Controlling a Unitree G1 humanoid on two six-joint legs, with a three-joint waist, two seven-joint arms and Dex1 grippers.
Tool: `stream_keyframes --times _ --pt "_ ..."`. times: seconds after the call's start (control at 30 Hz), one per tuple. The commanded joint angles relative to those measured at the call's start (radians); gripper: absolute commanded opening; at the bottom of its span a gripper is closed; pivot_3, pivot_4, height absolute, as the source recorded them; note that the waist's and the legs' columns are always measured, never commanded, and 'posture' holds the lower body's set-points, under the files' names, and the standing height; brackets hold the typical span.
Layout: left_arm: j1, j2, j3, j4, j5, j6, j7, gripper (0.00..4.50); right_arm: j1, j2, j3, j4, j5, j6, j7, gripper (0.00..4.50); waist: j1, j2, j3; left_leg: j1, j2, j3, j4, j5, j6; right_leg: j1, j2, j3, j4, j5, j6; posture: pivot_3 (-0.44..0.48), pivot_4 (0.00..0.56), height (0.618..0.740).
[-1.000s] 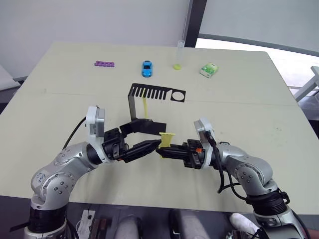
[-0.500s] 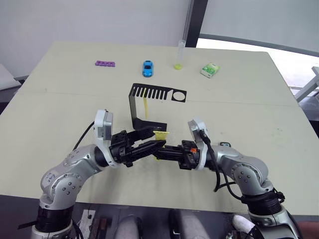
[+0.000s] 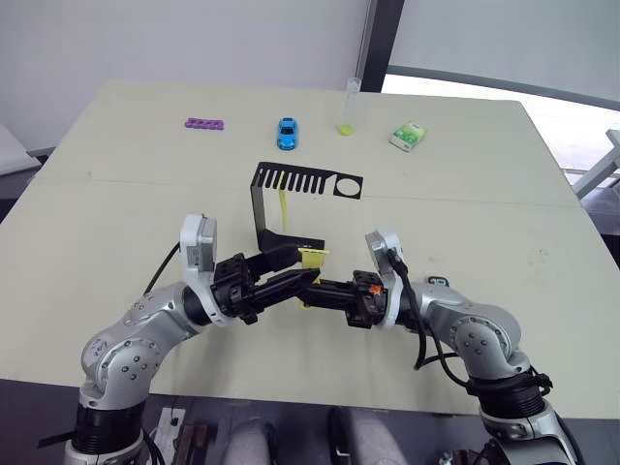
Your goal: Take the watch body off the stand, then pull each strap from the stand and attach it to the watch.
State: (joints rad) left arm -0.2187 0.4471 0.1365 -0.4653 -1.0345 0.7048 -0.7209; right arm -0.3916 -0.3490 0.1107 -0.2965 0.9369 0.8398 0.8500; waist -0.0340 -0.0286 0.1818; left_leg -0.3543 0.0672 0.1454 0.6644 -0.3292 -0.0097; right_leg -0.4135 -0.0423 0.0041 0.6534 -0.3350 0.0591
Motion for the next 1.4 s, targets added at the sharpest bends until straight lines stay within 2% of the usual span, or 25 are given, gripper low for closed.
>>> stream_keyframes --times 0.03,0.13,0.17,0.57,0.73,0.87,1.4 --pt "0.004 -0.007 0.010 -0.015 -0.034 -0.007 0.001 1.91 -0.015 0.005 -0.017 -0.041 0.030 0.009 -0.007 0.00 0.000 0.000 0.000 0.000 0.000 0.000 0.000 0.000 0.000 0.000 0.000 0.000 0.000 0.000 0.000 0.000 0.150 0.740" --pt "0.003 -0.010 0.000 -0.021 -0.037 -0.003 0.000 0.36 -0.013 0.002 -0.016 -0.049 0.029 0.015 -0.003 0.00 0.000 0.000 0.000 0.000 0.000 0.000 0.000 0.000 0.000 0.000 0.000 0.000 0.000 0.000 0.000 0.000 0.150 0.740" --pt "0.003 -0.012 -0.004 -0.025 -0.039 0.000 0.000 0.04 -0.011 0.000 -0.015 -0.053 0.029 0.017 -0.002 0.00 0.000 0.000 0.000 0.000 0.000 0.000 0.000 0.000 0.000 0.000 0.000 0.000 0.000 0.000 0.000 0.000 0.150 0.740" --pt "-0.010 -0.020 -0.016 -0.019 -0.054 0.005 -0.002 0.04 -0.009 -0.004 -0.010 -0.067 0.030 0.032 0.002 0.00 0.000 0.000 0.000 0.000 0.000 0.000 0.000 0.000 0.000 0.000 0.000 0.000 0.000 0.000 0.000 0.000 0.150 0.740" --pt "-0.025 -0.025 -0.015 -0.009 -0.078 0.036 0.037 0.04 -0.009 -0.008 -0.010 -0.070 0.031 0.036 0.008 0.00 0.000 0.000 0.000 0.000 0.000 0.000 0.000 0.000 0.000 0.000 0.000 0.000 0.000 0.000 0.000 0.000 0.150 0.740" --pt "-0.018 -0.016 -0.021 -0.021 -0.062 0.033 0.031 1.29 -0.009 -0.012 -0.011 -0.071 0.032 0.037 0.011 0.00 0.000 0.000 0.000 0.000 0.000 0.000 0.000 0.000 0.000 0.000 0.000 0.000 -0.001 0.000 0.000 0.000 0.150 0.740" --pt "-0.027 -0.033 -0.019 -0.010 -0.089 0.028 0.029 1.29 -0.001 -0.018 -0.007 -0.075 0.028 0.032 0.013 0.00 0.000 0.000 0.000 0.000 0.000 0.000 -0.001 0.000 0.000 0.000 0.000 0.000 -0.001 0.000 0.000 0.000 0.150 0.740"
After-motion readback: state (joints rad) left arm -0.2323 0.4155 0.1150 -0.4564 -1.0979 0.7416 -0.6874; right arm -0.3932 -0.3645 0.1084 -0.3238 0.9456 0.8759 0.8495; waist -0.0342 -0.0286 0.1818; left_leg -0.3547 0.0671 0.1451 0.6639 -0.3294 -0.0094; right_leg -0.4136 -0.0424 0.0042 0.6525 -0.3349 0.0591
